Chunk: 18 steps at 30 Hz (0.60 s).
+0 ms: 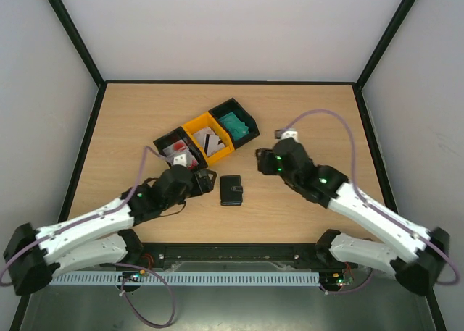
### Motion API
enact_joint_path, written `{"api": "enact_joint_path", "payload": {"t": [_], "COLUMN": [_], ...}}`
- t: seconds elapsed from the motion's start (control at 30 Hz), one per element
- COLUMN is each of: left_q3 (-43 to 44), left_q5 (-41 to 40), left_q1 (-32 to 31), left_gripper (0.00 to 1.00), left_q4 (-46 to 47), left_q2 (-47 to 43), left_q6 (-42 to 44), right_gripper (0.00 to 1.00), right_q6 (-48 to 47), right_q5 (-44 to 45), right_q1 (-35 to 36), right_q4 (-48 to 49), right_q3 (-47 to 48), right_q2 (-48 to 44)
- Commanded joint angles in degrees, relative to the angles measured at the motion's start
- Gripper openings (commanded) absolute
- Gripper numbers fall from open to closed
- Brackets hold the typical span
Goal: Put the credit cards into the card holder
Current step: Reset both arms
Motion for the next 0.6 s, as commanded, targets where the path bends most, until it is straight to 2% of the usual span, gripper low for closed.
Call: {"api": "enact_joint_path", "payload": {"t": [0.0, 0.03, 0.07, 0.13, 0.27, 0.43, 0.57], "left_q3": [5.23, 6.65, 8.18, 10.9, 14.04, 18.58, 22.16], "left_q5": [-9.81, -11.97, -13.88, -17.35, -22.27, -28.57, -30.24], "left_q1": [-0.15, -0.14, -0.19, -0.18, -0.12, -0.16, -0.17], "left_gripper": [0.92, 0.98, 0.99, 1.0, 1.0, 1.0, 1.0], "left_q4": [-13.92, -16.59, -18.97, -22.36, -24.35, -29.56, -32.4], "left_q2": [-10.08, -12.36, -15.29, -19.33, -25.93, -29.38, -29.28], "left_q6": [3.55, 4.02, 4.58, 6.2, 9.39, 10.84, 12.54], "right_gripper": [0.66, 0.7, 0.73, 0.79, 0.98, 0.98, 0.98], "right_q6": [0.51, 0.74, 1.11, 1.63, 3.2, 6.07, 7.4], "right_q5": [13.96, 15.11, 16.12, 17.5, 18.35, 20.12, 21.99], "right_q1": [-0.13, -0.14, -0.14, -0.15, -0.16, -0.18, -0.15], "right_q4": [-10.01, -11.44, -12.64, -15.09, -18.95, -23.83, -26.86], "right_q3": [-0.03, 0.16, 0.62, 1.42, 1.85, 3.29, 4.77], "right_q2": [-12.58, -15.06, -17.32, -21.47, -28.82, -34.4, -36.78]}}
